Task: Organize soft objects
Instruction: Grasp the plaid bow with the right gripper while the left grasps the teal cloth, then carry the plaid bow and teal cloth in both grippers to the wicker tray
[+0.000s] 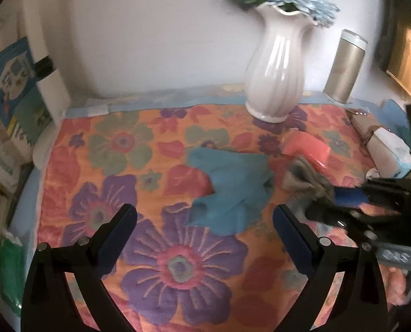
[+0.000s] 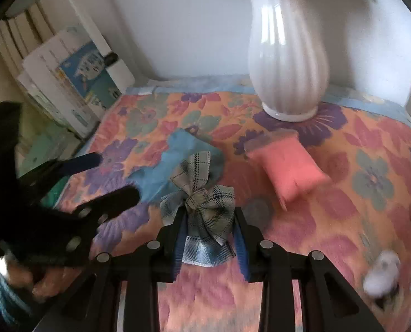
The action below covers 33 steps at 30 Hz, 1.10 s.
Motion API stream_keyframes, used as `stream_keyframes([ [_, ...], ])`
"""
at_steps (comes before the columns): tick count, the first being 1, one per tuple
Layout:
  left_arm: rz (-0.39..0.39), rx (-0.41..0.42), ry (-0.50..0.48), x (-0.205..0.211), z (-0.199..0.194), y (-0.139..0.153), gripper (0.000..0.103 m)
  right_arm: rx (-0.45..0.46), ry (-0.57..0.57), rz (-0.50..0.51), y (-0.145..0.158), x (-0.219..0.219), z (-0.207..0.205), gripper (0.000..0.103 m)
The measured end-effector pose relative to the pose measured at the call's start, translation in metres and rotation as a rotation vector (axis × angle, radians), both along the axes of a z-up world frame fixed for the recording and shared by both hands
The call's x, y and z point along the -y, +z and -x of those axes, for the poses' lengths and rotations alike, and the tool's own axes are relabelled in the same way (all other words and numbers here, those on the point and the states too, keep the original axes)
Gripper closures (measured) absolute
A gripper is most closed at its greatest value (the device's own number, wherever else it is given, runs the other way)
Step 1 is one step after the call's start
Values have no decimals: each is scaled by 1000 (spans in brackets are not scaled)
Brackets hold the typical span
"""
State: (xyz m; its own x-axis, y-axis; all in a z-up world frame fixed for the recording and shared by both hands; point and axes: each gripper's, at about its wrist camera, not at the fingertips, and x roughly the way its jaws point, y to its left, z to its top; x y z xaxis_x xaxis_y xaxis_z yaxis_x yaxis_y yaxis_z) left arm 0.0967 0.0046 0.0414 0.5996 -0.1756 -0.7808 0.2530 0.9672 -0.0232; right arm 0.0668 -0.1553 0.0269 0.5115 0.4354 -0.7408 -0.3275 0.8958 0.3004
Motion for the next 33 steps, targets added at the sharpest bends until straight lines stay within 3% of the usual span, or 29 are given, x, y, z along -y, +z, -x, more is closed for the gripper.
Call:
stream_keyframes([
  [4,41,-61,4,7,-17,-8,5,-28,-32,34,-3,16,27,72],
  [7,21,-69,-23,24,-29,-15,5,-60,-19,35,-12,26,43,72],
  [10,0,-90,-29,40,-42,-31,7,-15,-24,75,-17,27,52,70],
  [11,-7,-92,-29,43,-44,-35,22,-6,-22,75,-17,26,53,69],
  [13,-36,-59,-37,49,-41,-35,39,3,-12,79,-17,23,53,46],
  [14,-29,-35,-53,50,-37,-31,70,8,-11,74,-17,23,55,42],
  [15,-22,-33,-69,50,-35,-31,91,15,-14,67,-17,22,56,39],
  [20,29,-20,-66,41,-9,-26,91,36,-44,98,-19,13,51,38],
  [21,43,-16,-62,39,-3,-22,91,39,-51,111,-19,12,51,42],
  [22,54,-8,-56,36,5,-18,91,49,-61,137,-19,9,53,56],
  [25,114,-1,-48,24,33,-8,91,56,-61,144,-17,8,57,70],
  [27,153,2,-57,20,51,-2,91,44,-67,105,-16,12,63,71],
  [33,114,27,-90,26,95,8,91,61,-112,98,-9,27,115,71],
])
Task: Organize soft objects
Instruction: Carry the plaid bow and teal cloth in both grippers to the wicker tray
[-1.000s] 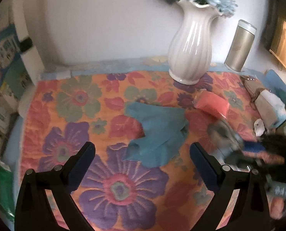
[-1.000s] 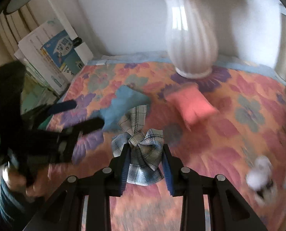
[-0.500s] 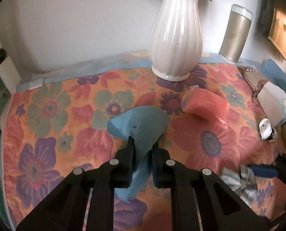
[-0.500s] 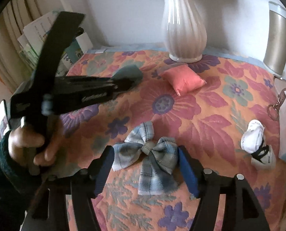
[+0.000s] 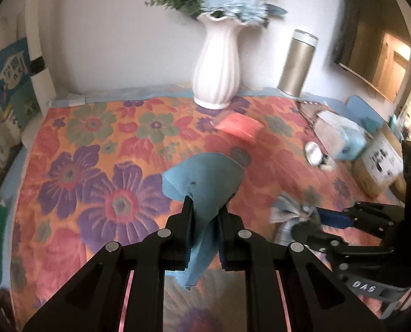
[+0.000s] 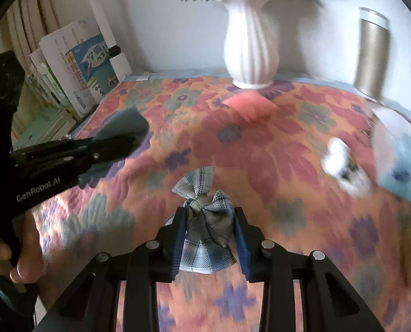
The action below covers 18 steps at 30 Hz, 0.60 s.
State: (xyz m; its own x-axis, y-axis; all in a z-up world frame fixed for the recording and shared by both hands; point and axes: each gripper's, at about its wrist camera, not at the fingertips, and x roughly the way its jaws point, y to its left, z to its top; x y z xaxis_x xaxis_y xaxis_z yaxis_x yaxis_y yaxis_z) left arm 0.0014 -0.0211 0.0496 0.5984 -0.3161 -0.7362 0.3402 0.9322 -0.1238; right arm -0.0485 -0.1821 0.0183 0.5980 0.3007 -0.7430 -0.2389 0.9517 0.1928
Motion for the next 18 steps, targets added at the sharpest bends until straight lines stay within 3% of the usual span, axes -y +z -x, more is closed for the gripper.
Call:
stream_keyframes([
  [4,15,-7,-34,14,22,3,91,-10,-61,9,-2,20,40,71],
  [8,81,-4,-110,42,44,10,91,4,-130,1,5,53,82,71],
  [18,65,65,-341,149,96,46,91,118,-328,-51,47,143,157,71],
])
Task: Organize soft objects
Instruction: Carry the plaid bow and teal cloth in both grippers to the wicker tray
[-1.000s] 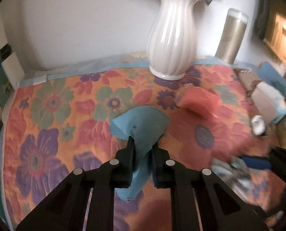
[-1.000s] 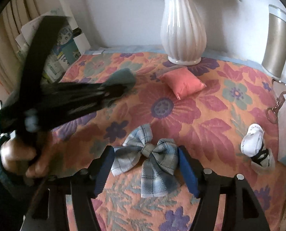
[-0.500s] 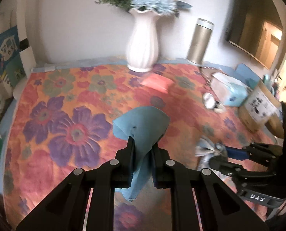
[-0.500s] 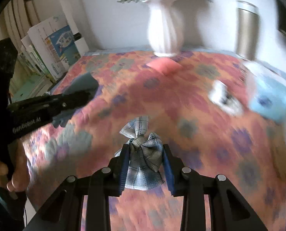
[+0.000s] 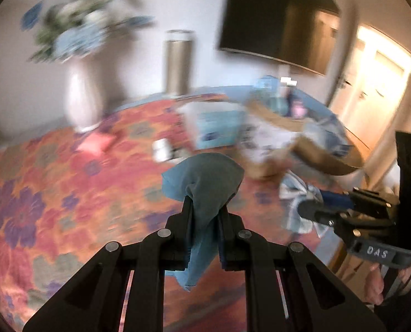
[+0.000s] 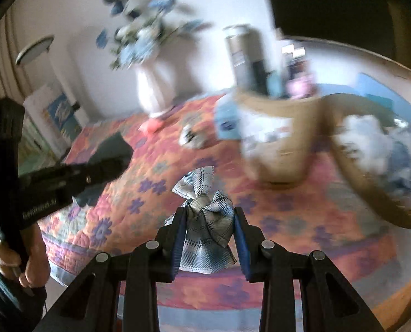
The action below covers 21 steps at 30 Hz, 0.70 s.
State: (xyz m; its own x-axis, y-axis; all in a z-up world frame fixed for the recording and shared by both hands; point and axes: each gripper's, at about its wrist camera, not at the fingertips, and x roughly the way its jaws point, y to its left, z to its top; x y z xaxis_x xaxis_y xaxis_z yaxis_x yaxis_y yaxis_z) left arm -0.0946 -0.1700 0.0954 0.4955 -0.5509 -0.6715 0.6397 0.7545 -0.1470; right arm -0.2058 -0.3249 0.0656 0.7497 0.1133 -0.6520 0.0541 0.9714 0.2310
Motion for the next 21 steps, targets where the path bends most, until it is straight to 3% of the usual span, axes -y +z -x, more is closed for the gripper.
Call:
stream_keyframes([
  [9,-15,95,-231,125,44,51,91,137,-185,-68,38,89,55,71],
  [14,46,32,-253,187,21,71,91,184,-316,-75,58,152,67,71],
  [21,39,-40,-204,251,-26,69,91,170,-453,-145,68,231,42,70],
])
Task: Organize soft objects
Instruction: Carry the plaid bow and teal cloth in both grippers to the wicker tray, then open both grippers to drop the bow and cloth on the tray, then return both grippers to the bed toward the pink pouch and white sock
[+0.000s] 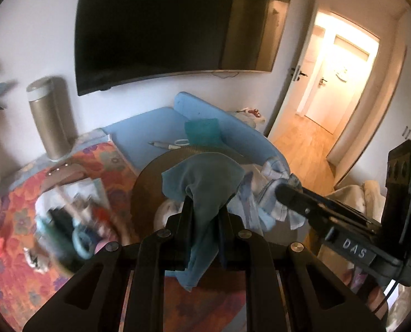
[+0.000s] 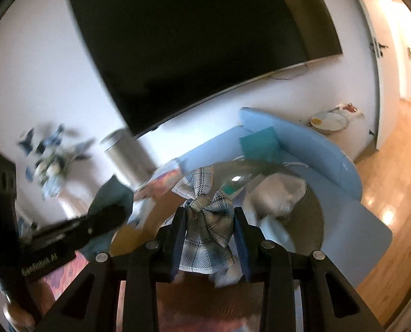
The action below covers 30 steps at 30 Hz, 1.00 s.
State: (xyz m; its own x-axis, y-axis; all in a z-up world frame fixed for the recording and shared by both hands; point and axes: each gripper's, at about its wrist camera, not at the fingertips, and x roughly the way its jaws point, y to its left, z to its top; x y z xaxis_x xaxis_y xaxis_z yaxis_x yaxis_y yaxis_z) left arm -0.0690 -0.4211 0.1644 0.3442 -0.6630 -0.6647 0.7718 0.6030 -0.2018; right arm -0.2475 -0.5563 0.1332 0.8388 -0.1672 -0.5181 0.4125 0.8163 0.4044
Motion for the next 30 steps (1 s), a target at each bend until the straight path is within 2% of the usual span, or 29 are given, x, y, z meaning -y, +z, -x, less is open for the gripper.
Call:
stream_keyframes([
  [5,-35,3,16,24,-17,-9,90,-21,-19,-35,3,30,-34,69],
  [6,-46,-7,11,30,-23,-12,86,-27,-18,-41,3,33,-41,63],
  [7,-53,-15,3,33,-25,-14,79,-33,-10,-53,2,38,-51,50],
  [8,-65,-19,-2,36,-26,-16,61,-34,5,-69,0,41,-59,43],
  [9,-83,-21,2,39,-29,-19,45,-39,17,-88,-2,46,-65,40],
  [11,-80,-14,16,37,-28,-19,32,-49,15,-131,-7,54,-69,40],
  [18,44,-5,-43,10,-12,4,29,-13,5,-138,-1,48,-37,39],
  [23,64,4,-55,-13,3,15,29,-11,11,-90,8,20,-19,39],
  [28,106,25,-39,-69,23,22,29,20,84,-41,16,-30,1,37],
  [30,116,40,-3,-99,27,23,29,24,128,-10,20,-54,4,36],
])
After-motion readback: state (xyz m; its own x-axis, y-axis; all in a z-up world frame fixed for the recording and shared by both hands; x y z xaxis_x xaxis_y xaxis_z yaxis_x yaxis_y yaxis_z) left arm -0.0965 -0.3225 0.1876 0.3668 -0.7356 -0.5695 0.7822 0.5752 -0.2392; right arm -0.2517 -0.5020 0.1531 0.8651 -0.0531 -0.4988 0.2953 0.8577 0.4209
